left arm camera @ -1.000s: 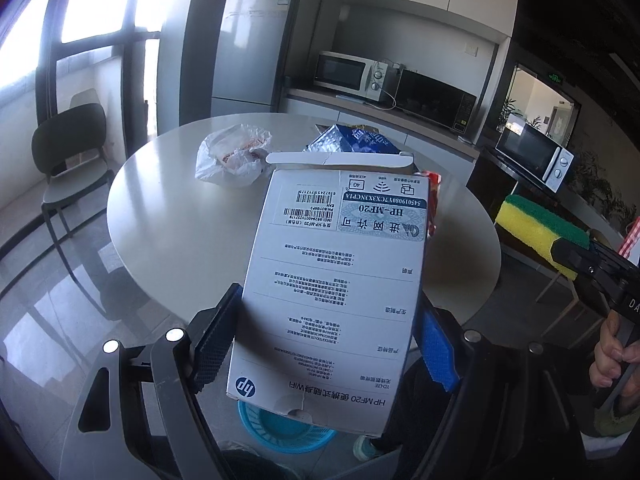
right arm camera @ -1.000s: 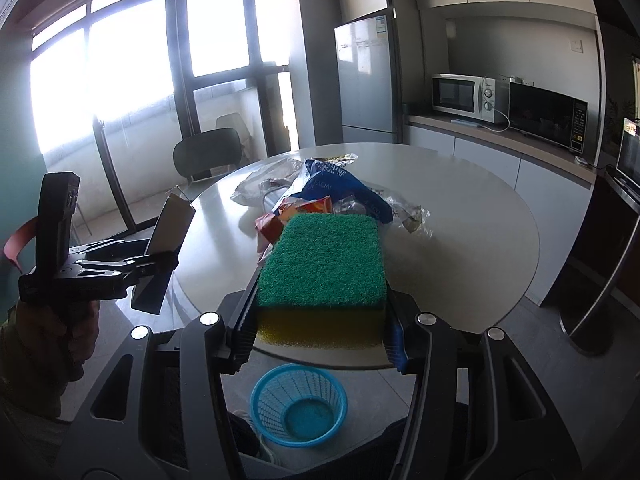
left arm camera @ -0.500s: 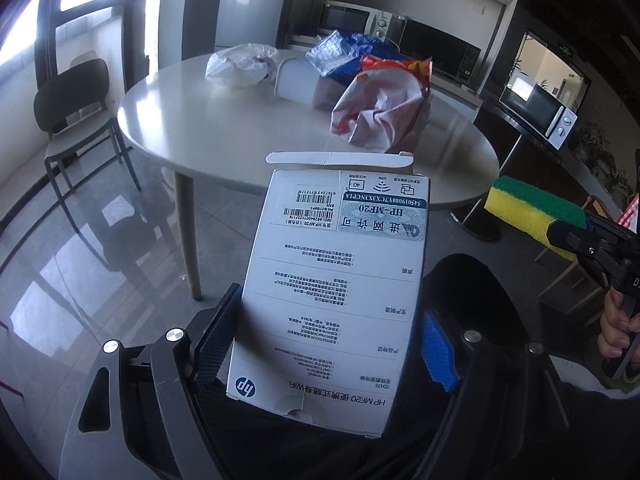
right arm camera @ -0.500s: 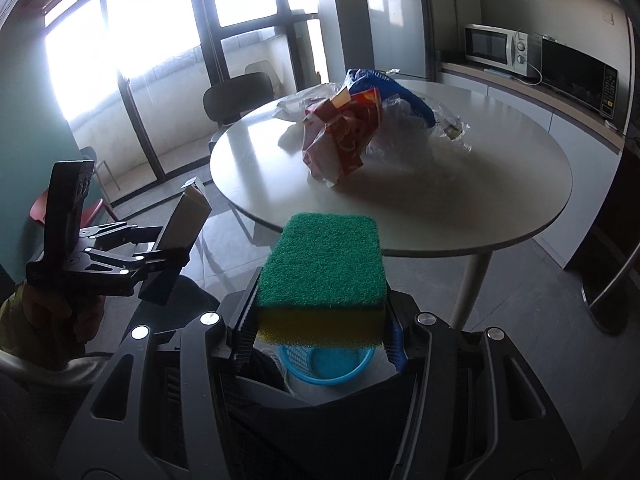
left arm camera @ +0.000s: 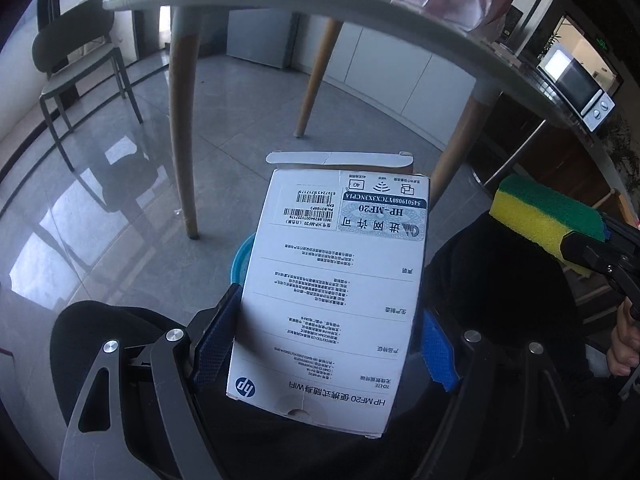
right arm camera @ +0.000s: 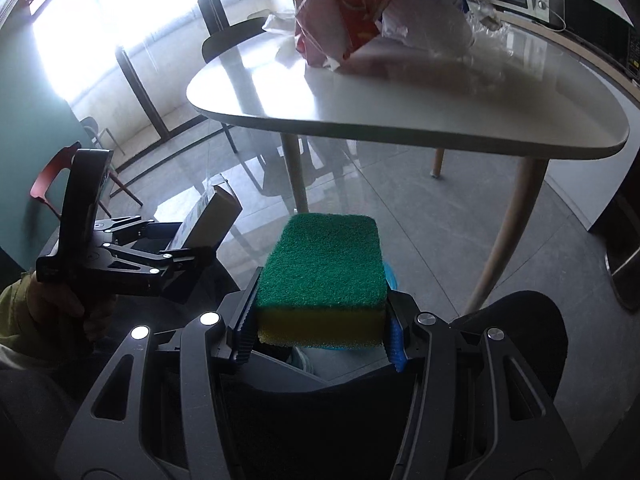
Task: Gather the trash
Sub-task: 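Carry the box and sponge down over the blue wastebasket with both tools, then open both tools to drop the box and sponge into the wastebasket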
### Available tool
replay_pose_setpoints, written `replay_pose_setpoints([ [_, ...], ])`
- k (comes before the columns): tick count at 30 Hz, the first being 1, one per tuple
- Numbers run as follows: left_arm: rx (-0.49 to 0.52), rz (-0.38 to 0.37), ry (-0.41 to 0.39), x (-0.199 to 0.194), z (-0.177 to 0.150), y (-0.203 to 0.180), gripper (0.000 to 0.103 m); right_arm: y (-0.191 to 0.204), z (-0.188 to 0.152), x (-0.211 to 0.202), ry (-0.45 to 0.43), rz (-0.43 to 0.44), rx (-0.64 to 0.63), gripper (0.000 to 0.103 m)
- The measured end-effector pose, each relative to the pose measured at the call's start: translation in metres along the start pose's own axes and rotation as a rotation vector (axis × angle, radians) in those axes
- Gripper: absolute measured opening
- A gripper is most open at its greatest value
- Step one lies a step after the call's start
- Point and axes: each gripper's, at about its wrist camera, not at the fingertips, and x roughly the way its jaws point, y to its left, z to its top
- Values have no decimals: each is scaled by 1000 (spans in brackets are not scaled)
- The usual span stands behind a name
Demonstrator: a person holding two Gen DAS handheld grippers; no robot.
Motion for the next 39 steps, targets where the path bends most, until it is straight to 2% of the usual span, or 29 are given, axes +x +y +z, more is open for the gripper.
replay_pose_setpoints([
  [7, -65, -7, 59, 29, 1, 11, 79, -10, -4, 61, 77, -13, 31, 48],
  [13, -202, -72, 126, 56, 10, 31, 79, -17, -4, 103, 131, -24, 72, 49],
  [18, -197, -31, 130, 73, 21, 33, 79, -28, -2, 134, 199, -21, 118, 49],
  [24, -185, -6, 183, 100, 24, 29, 79, -41, 0, 178, 292, -47, 179, 49],
  [30, -154, 61, 220, 129, 37, 29, 79, -55, 3, 221, 326, -30, 226, 49],
  [34, -162, 59, 239, 145, 42, 34, 79, -57, 1, 247, 372, -25, 220, 49],
  [39, -225, 37, 259, 151, 40, 50, 79, -74, -4, 272, 414, -8, 296, 49],
])
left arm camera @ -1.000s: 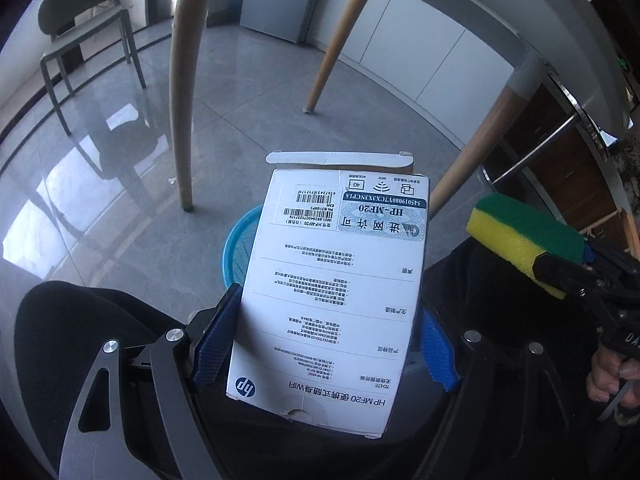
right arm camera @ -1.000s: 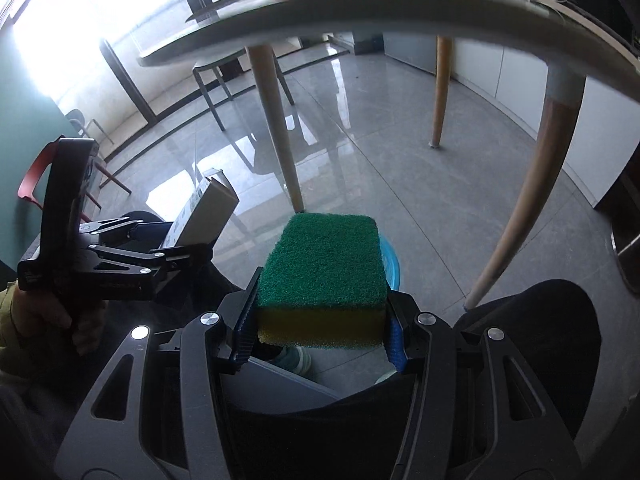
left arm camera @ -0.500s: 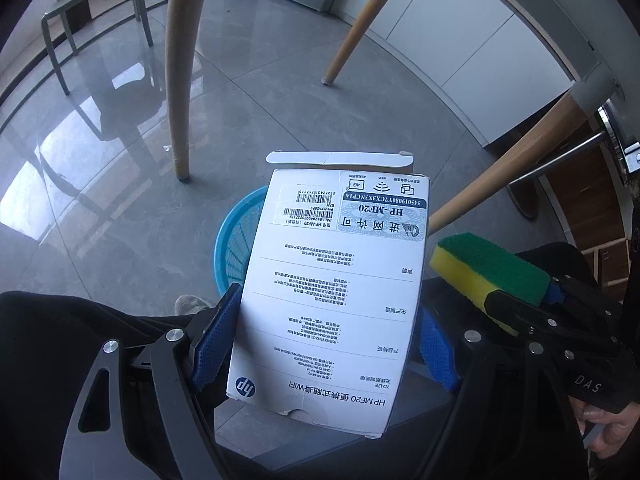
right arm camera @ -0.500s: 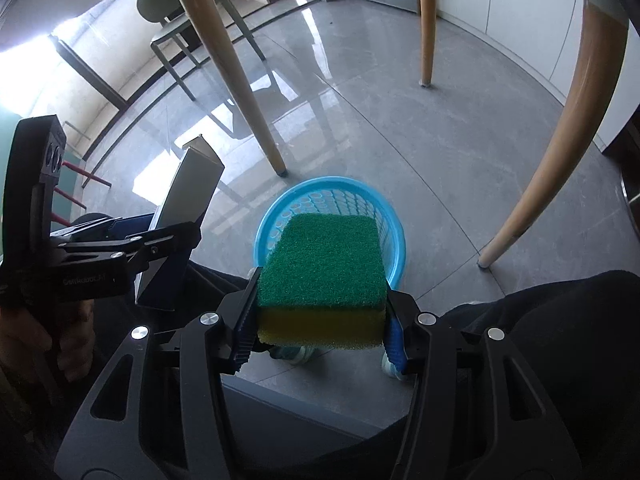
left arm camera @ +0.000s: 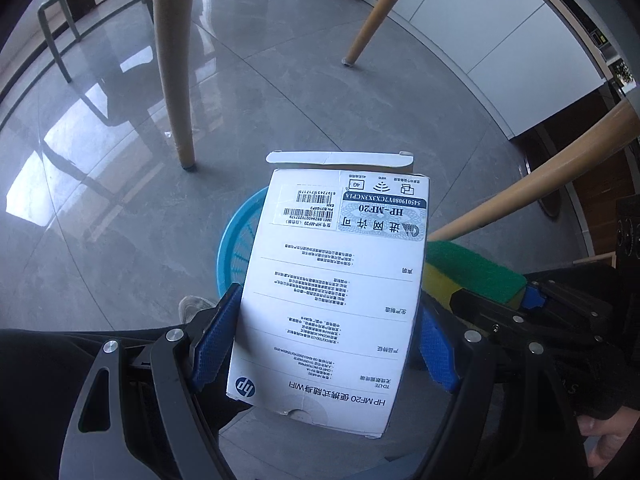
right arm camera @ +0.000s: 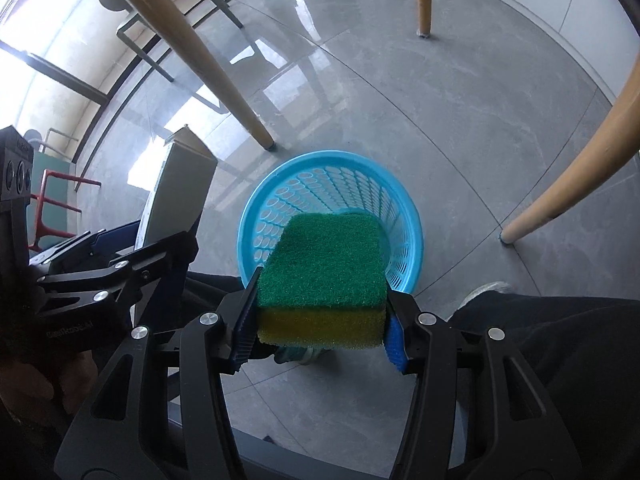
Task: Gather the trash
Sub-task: 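Open both tools to drop the box and sponge into the wastebasket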
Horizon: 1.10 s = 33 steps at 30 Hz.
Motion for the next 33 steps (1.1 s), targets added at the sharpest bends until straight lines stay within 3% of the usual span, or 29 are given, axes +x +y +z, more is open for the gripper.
replay_pose_setpoints([
  [6, -26, -26, -4, 1, 0, 2, 80, -5, 6, 12, 12, 3, 31, 51],
  [9, -47, -39, -18, 1, 0, 4, 83, -7, 7, 11, 10, 5, 47, 57],
  [12, -64, -58, -25, 3, 4, 6, 86, -10, 7, 10, 10, 4, 59, 70],
  [29, -54, -43, -76, -17, -1, 6, 88, -12, -11, -16, -11, -24, 53, 72],
  [33, -49, -35, -85, -25, -5, 4, 88, -10, -18, -32, -31, -43, 32, 78],
])
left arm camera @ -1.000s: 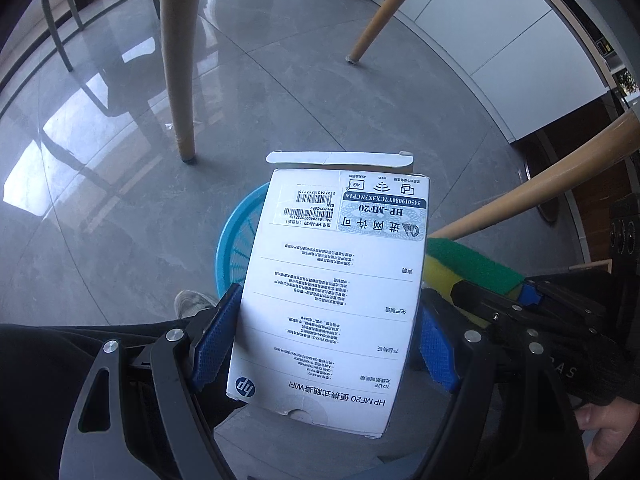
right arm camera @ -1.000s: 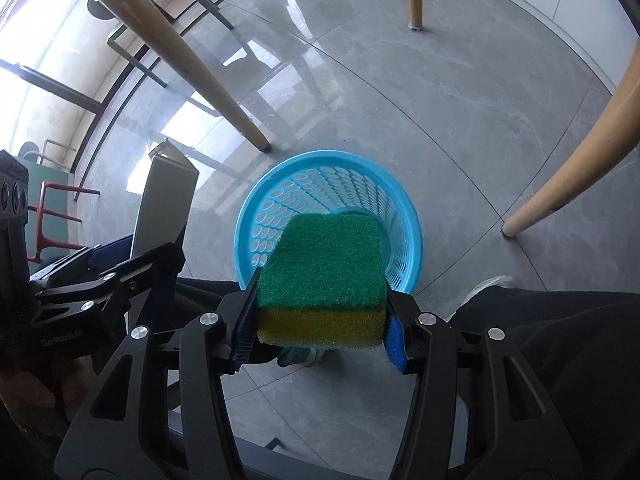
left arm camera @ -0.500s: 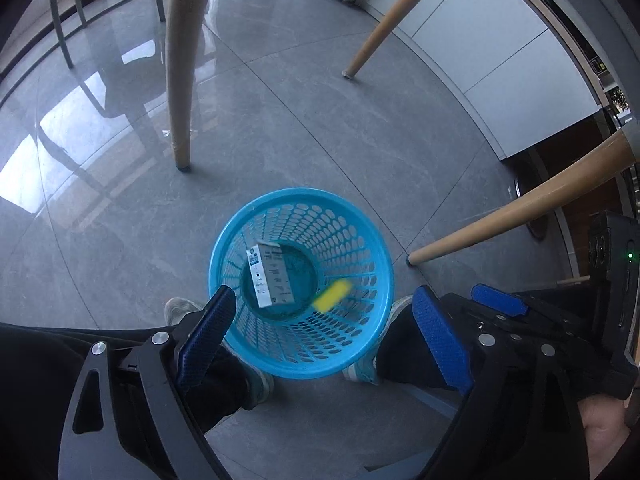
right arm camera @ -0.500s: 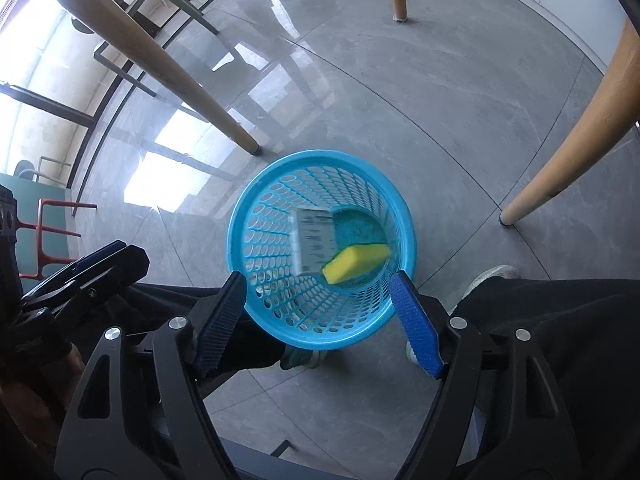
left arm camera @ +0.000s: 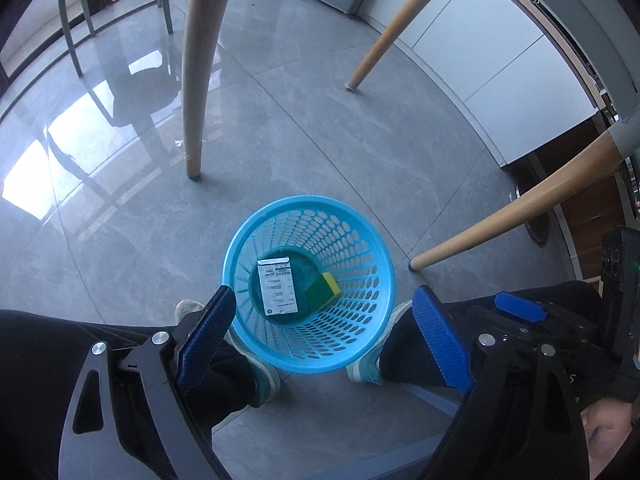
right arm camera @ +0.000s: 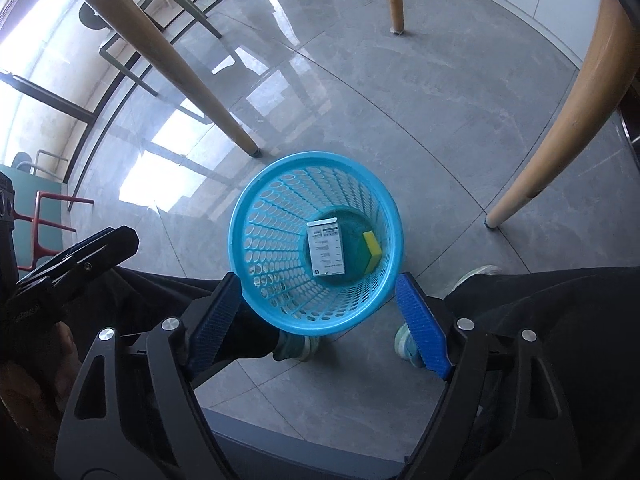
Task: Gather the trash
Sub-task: 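Open both tools to drop the box and sponge into the wastebasket, then raise both tools back toward the table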
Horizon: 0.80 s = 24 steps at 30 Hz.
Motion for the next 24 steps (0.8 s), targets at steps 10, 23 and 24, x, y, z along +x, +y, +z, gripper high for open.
replay_pose_setpoints([
  [10, -9, -38, -5, -31, -17, 4, 88, -7, -23, -52, -55, 21, -21, 83],
  [23, 66, 17, -135, -100, -49, -7, 88, 12, -64, -123, -179, 18, -146, 87],
  [24, 79, 20, -147, -106, -52, -10, 88, 14, -68, -130, -195, 14, -160, 87],
])
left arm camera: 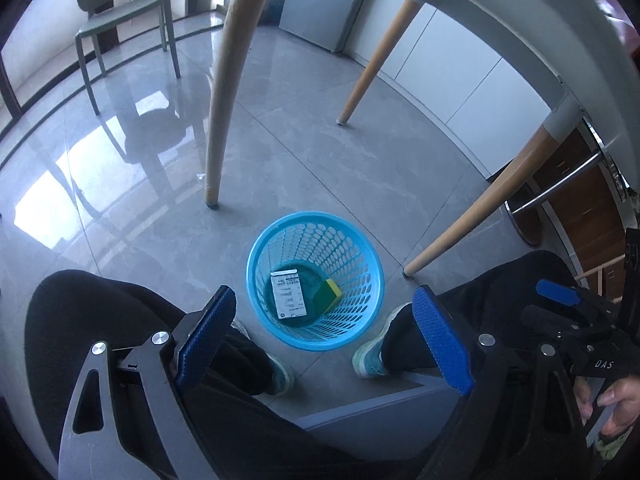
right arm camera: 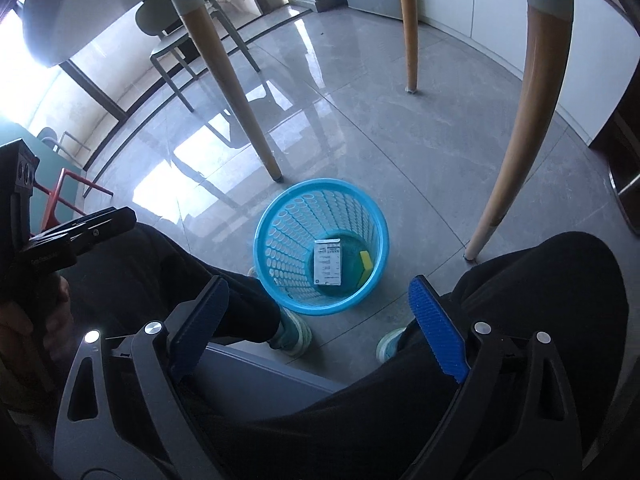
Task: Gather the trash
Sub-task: 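Raise both tools back toward the table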
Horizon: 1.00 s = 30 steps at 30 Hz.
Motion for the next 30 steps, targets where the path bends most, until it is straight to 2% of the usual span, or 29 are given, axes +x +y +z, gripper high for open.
replay_pose_setpoints([
  [7, 115, 22, -100, -50, -2, -19, 88, 17, -6, -58, -111, -8, -80, 87],
  [12, 98, -31, -145, -75, 4, -20, 88, 24, -2, -99, -202, -6, -103, 88],
  [17, 166, 21, -235, -99, 9, -35, 88, 33, 4, -136, -289, 7, -119, 90],
  [25, 189, -2, -341, -138, 24, -49, 88, 41, 27, -195, -435, 17, -133, 90],
  [30, 214, -15, -398, -156, 44, -65, 88, 40, 49, -219, -508, 4, -130, 91],
])
